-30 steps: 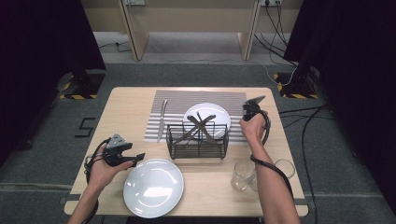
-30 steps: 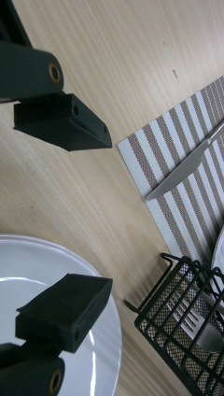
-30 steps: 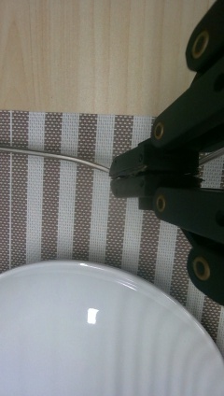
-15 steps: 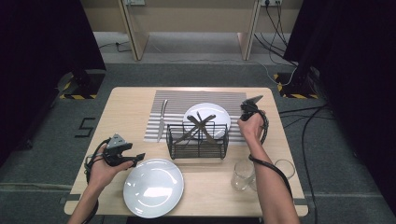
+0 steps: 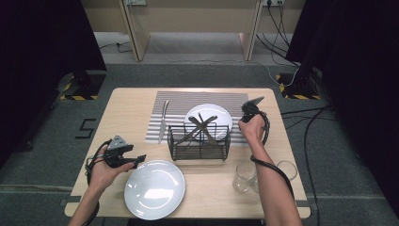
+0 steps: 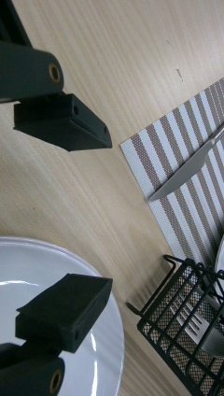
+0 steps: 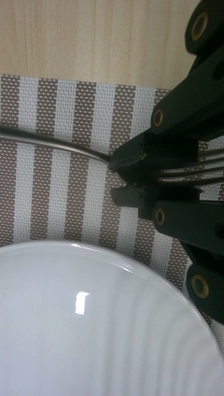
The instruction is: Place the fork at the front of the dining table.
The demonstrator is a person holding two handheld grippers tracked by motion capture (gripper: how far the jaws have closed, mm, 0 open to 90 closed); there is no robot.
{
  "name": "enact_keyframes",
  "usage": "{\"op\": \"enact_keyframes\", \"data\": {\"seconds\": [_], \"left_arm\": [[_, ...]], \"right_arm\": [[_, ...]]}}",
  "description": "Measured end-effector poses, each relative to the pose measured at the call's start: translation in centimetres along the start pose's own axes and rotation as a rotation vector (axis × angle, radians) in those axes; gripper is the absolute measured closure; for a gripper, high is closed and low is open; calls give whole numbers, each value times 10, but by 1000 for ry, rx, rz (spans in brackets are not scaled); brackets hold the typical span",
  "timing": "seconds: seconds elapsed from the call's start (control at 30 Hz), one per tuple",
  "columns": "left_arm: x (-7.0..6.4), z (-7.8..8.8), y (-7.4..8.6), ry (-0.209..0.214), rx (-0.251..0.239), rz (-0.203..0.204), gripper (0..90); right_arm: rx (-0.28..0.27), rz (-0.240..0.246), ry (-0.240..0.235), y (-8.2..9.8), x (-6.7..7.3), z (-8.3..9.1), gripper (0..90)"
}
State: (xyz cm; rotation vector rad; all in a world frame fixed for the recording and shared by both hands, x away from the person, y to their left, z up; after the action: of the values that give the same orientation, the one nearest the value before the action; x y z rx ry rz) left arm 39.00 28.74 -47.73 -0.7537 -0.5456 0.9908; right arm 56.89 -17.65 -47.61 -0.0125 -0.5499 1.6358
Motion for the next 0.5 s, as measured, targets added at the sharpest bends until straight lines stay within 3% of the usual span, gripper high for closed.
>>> {"op": "enact_keyframes", "data": {"seconds": [0.27, 0.5], "left_arm": [[1, 1, 0, -3, -1, 1, 271], [1, 2, 0, -2, -1, 0, 271]], "right_arm": [[23, 15, -2, 2, 3, -4, 769], [1, 16, -15, 2, 4, 5, 725]]}}
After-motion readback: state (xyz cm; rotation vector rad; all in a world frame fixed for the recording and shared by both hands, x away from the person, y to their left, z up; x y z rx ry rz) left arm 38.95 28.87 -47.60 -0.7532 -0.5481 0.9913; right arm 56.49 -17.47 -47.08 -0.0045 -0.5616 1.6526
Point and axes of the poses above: each handheld gripper's, and its own axes: z roughly backward along the jaws, y roughly out of its underside, x roughly to its left, the point moved 1 cm from there along -z, roughly forward along the jaws, and after that the axes turned 11 degrees about -y, right-handed, at the moved point
